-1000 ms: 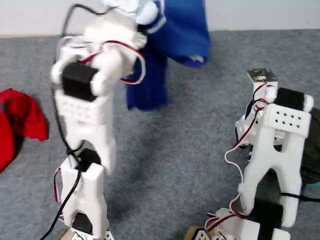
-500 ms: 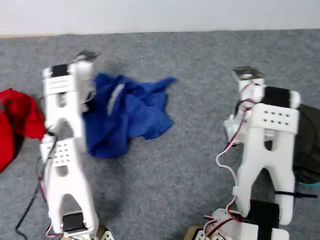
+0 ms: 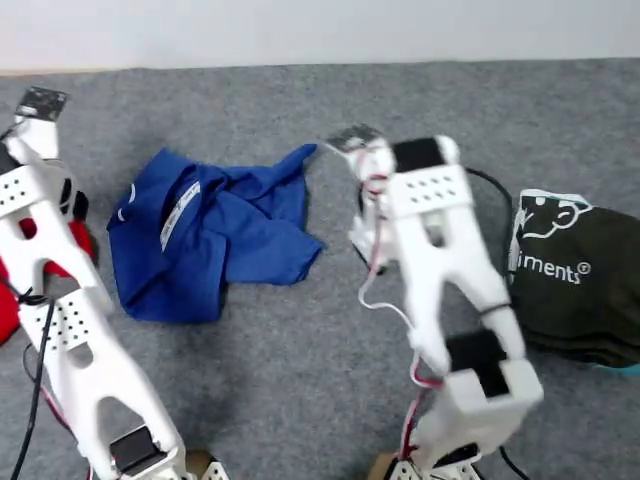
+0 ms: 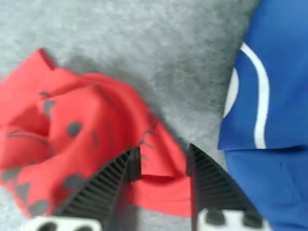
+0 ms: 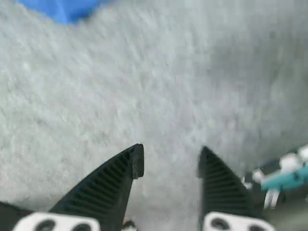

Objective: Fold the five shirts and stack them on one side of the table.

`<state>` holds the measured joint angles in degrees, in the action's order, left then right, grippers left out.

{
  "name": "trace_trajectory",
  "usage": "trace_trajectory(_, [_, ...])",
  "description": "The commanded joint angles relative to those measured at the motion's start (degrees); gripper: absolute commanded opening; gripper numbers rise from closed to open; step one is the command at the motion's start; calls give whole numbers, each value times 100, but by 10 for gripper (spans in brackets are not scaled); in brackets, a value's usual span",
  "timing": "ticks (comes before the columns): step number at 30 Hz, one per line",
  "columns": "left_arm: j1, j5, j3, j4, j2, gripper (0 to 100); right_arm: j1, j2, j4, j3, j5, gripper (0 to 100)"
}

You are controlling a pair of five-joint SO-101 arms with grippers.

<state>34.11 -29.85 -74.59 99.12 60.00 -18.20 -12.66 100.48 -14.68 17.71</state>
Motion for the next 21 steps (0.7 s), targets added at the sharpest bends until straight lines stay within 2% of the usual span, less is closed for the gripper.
trace_trajectory(1, [44, -26, -207, 149, -914, 156, -391, -629, 224, -1354, -141, 283])
trace_trajectory(6, [26, -44, 453, 149, -1952, 156, -866, -1578, 207, -2400, -316, 291])
trace_trajectory(13, [-88, -53, 2457, 141, -3218, 156, -1138, -2923, 189, -3569, -316, 291])
trace_trajectory(17, [-149, -62, 3222, 114, -3525, 156, -1156, -3662, 189, -4413, -316, 291])
trace_trajectory(21, [-193, -35, 3477, 44, -3534, 155, -1156, -4303, 198, -5081, -316, 291])
